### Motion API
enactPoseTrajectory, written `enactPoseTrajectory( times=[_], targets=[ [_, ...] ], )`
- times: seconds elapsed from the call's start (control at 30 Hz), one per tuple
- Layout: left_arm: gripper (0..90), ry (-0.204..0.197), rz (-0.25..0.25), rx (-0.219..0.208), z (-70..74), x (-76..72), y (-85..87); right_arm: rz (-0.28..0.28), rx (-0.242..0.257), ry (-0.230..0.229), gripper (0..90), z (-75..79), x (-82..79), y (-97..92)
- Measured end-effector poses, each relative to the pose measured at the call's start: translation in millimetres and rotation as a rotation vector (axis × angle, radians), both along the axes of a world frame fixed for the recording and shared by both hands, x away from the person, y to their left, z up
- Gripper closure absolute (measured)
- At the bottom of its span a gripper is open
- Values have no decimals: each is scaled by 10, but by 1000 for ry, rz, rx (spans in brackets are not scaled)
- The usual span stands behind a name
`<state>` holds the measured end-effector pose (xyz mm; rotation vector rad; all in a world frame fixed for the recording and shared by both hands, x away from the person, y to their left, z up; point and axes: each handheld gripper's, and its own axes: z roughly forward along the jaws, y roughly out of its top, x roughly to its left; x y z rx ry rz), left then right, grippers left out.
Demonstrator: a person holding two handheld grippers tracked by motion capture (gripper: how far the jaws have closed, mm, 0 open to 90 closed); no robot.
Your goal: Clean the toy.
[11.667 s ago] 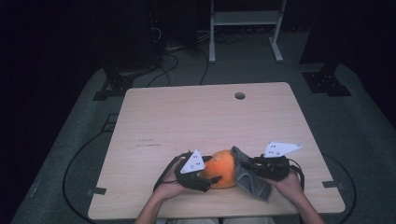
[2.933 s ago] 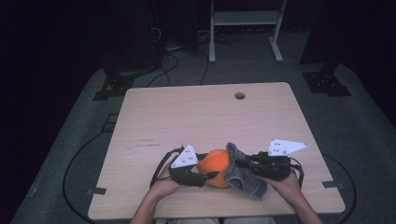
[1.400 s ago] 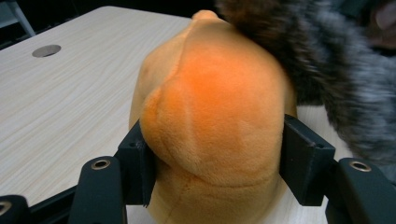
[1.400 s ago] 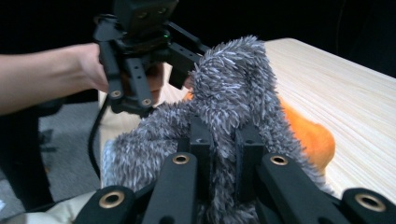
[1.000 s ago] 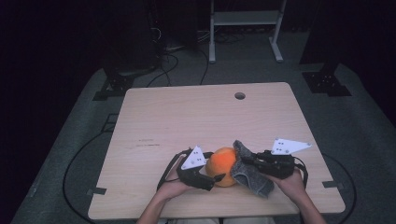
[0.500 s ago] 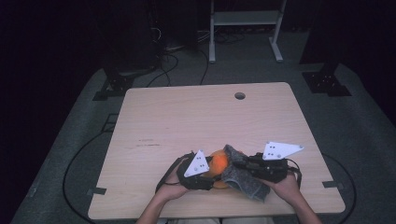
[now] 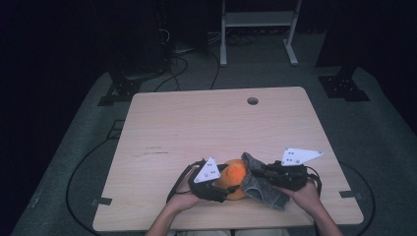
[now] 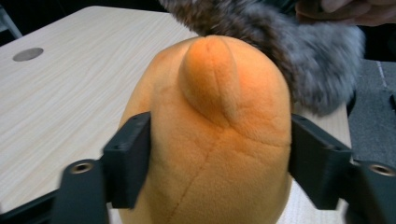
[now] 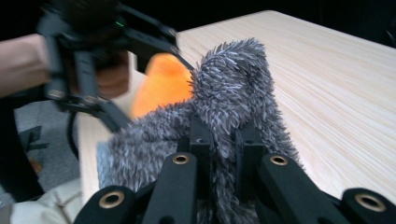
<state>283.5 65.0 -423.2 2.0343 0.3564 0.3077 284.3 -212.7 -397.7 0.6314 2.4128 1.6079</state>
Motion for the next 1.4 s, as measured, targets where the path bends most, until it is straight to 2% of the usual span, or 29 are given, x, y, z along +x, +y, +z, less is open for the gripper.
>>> enactPoseTrajectory(
  times=[0.07, 0.13, 0.17, 0.2, 0.27, 0.43, 0.47, 0.57, 0.67, 0.77, 0.87, 0.93, 1.0, 1.07, 1.4],
  targets=[
    [344, 3, -8, 3, -3, -16, -19, 42, 11, -13, 805, 48, -48, 75],
    [365, -29, -31, 39, -8, -69, -63, 89, 2, -43, 805, 115, -120, 205],
    [373, -37, -37, 51, -6, -84, -74, 92, -14, -64, 804, 137, -138, 246],
    [379, -47, -48, 62, -6, -101, -81, 91, -22, -68, 804, 148, -143, 261],
    [394, -40, -66, 62, -15, -105, -74, 84, -3, -51, 804, 135, -107, 227],
    [381, -61, -118, 84, -20, -142, -76, 21, 19, 2, 804, 16, 21, 6],
    [362, -60, -114, 80, -18, -139, -80, 11, 12, 8, 805, -11, 39, -38],
    [215, -51, -63, 70, -5, -104, -119, -7, 11, 26, 805, -54, 49, -109],
    [182, -50, -59, 79, -12, -102, -131, 17, 6, 8, 805, -20, 8, -65],
    [235, -63, -74, 78, -22, -112, -101, 53, -11, -15, 805, 18, -45, 15],
    [297, -66, -88, 89, -38, -136, -102, 74, 22, -4, 804, 23, -44, 47],
    [309, -80, -103, 106, -39, -152, -104, 82, 30, -3, 804, 22, -45, 70],
    [321, -86, -116, 114, -43, -156, -92, 85, 16, -6, 805, 24, -49, 83],
    [331, -80, -123, 107, -48, -147, -80, 80, 6, -11, 805, 19, -46, 76],
    [340, -75, -134, 105, -54, -122, -11, 9, -5, 31, 805, -92, 56, -129]
  ],
)
